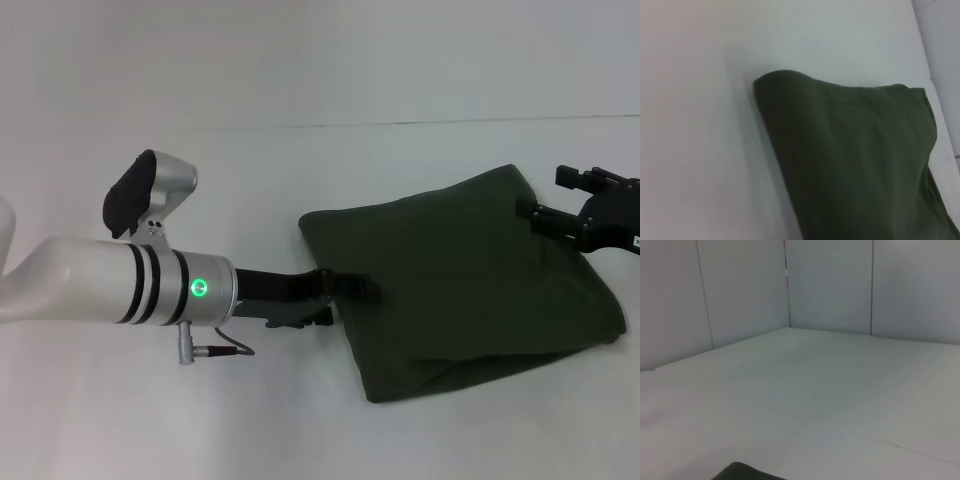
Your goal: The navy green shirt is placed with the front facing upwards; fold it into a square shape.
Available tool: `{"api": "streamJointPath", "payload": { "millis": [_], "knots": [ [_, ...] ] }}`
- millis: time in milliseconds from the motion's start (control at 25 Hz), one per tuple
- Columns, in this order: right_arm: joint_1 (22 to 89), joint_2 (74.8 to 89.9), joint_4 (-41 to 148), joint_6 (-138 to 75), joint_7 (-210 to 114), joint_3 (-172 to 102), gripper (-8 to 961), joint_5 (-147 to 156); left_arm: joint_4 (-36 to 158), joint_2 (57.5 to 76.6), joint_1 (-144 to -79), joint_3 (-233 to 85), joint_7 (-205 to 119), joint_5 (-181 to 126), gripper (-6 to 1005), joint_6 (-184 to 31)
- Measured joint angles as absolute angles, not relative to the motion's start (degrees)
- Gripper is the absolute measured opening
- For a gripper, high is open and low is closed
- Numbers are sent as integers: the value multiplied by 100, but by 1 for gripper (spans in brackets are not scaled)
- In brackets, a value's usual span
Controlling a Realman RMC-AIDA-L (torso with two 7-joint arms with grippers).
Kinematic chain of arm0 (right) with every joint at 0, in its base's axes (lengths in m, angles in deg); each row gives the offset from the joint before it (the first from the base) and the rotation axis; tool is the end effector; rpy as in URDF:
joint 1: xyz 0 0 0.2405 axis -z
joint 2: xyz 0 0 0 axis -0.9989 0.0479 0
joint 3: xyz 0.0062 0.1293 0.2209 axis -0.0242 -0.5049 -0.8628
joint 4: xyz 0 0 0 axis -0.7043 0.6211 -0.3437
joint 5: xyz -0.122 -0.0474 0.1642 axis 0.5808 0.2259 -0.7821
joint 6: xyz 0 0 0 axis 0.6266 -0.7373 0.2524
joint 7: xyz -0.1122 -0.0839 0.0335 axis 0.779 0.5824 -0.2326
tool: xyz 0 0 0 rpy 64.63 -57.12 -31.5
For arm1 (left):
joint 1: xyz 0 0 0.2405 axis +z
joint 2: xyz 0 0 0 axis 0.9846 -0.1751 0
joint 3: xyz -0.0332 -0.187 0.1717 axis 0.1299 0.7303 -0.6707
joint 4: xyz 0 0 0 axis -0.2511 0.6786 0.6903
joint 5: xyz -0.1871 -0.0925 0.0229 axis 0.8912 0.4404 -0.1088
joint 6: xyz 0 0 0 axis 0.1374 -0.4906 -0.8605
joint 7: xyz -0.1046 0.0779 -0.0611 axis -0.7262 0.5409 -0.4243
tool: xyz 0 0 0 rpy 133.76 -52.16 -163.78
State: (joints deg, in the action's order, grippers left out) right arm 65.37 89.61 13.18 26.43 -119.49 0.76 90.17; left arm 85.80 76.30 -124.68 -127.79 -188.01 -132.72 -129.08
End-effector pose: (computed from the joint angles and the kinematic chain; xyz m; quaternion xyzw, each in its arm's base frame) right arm 0.3102 0.3515 0.0362 -0.8698 0.2468 0.2197 0.3664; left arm -0.2043 0.3739 -0.1066 -0.7406 -0.6543 -0.1408 0.0593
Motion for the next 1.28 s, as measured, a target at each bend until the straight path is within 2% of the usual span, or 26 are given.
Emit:
{"api": "streamJointPath", "payload": {
  "millis": [800,1000,1280],
  "knots": [
    [6523,8962,1280,2643,-11907,76,790,9017,8427,7665,-12585,-12945,-18573,-13194,769,-12832],
    [6520,8967,1295,2643,-11920,76,790,9018,8427,7674,-12587,-12951,-18367,-13040,544,-12879],
    [6519,8969,1289,2643,-11948,76,790,9018,8427,7675,-12588,-12953,-18284,-12966,336,-12889]
  ]
}}
